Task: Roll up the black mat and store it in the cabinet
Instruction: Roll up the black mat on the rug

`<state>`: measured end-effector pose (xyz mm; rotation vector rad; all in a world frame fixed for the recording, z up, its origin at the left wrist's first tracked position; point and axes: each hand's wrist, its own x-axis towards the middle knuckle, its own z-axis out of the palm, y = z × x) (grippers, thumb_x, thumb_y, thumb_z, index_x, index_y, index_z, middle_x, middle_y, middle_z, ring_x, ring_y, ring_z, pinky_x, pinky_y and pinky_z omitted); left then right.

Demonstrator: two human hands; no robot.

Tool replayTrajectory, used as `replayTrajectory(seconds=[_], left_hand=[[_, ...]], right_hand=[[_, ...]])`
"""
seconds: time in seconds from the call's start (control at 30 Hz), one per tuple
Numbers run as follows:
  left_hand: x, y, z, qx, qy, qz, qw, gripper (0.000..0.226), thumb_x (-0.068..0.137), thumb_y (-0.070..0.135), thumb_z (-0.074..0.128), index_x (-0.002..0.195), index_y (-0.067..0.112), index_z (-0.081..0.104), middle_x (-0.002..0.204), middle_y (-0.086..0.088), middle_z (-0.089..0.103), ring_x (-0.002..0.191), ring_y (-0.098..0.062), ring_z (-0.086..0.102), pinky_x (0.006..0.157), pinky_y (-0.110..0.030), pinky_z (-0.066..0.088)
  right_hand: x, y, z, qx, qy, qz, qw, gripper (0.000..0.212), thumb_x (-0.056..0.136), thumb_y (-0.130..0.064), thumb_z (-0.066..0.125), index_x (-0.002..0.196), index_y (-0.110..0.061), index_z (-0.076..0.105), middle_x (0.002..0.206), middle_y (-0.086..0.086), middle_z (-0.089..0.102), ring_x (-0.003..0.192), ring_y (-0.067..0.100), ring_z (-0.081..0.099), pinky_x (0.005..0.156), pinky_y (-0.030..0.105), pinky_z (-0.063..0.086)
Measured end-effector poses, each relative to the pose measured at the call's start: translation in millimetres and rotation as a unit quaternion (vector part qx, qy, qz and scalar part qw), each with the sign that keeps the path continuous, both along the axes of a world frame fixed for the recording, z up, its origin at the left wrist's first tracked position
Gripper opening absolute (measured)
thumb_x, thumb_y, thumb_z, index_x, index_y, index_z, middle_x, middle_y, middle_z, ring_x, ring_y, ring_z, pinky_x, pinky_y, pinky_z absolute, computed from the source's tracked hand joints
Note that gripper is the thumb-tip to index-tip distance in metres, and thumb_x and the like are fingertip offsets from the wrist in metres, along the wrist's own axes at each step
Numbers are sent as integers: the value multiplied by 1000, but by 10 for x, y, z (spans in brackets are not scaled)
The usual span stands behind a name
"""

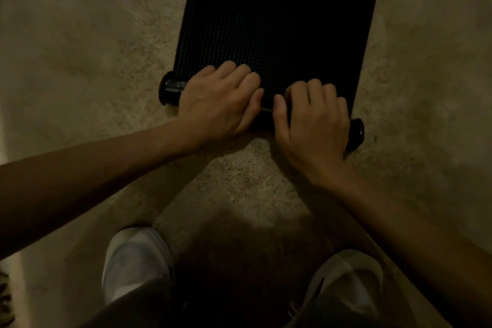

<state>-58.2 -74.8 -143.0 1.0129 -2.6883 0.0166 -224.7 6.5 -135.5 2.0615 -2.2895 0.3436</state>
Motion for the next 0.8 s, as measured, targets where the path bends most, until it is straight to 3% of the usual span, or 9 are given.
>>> replayTrajectory(seconds=[0.17, 0.33, 0.43, 0.57, 0.67, 0.8], left_hand=[[-17, 15, 68, 2, 15, 20, 1000, 36, 106, 35, 34, 96, 8, 56, 95, -15, 55, 82, -32, 49, 65, -42, 37], [1, 90, -6, -18, -3, 33, 999, 43, 100, 43, 41, 106, 5, 58, 104, -17, 60, 90, -35, 51, 72, -44, 35], [-107, -103, 0, -33, -19, 26, 999, 38, 102, 38, 35, 100, 6, 55, 97, -15, 60, 85, -35, 53, 67, -43, 36], [-207, -267, 4, -28, 7, 28, 999, 32, 103, 33, 34, 92, 11, 53, 87, -10, 60, 83, -30, 52, 60, -37, 30], [-236, -284, 22, -22, 21, 51, 998, 30, 102, 32, 36, 89, 12, 54, 83, -8, 60, 80, -27, 52, 61, -33, 26], [-289, -338, 77, -1, 30, 62, 998, 31, 102, 35, 37, 95, 10, 54, 94, -13, 57, 85, -31, 52, 67, -41, 35]], right_hand=[[-65, -200, 2, -2, 3, 19, 1000, 33, 101, -30, 39, 89, -10, 62, 79, 9, 60, 70, 26, 52, 60, 36, 32], [-121, -341, 22, 15, -5, -18, 1000, 37, 104, -32, 36, 82, -14, 60, 71, -2, 44, 66, 15, 39, 57, 32, 25], [-158, -394, 54, 30, 13, -23, 999, 42, 107, -37, 30, 92, -13, 62, 82, 5, 60, 73, 20, 49, 58, 33, 27], [-118, -350, 61, 6, 50, -43, 998, 42, 107, -41, 32, 107, -10, 59, 101, 13, 60, 92, 31, 53, 68, 39, 32], [-131, -306, -1, 7, 71, -25, 997, 45, 106, -41, 29, 105, -9, 60, 99, 14, 61, 91, 33, 53, 72, 42, 33], [-245, -546, -6, 19, 40, -11, 999, 45, 103, -37, 26, 96, -10, 62, 89, 12, 64, 83, 32, 55, 63, 39, 32]])
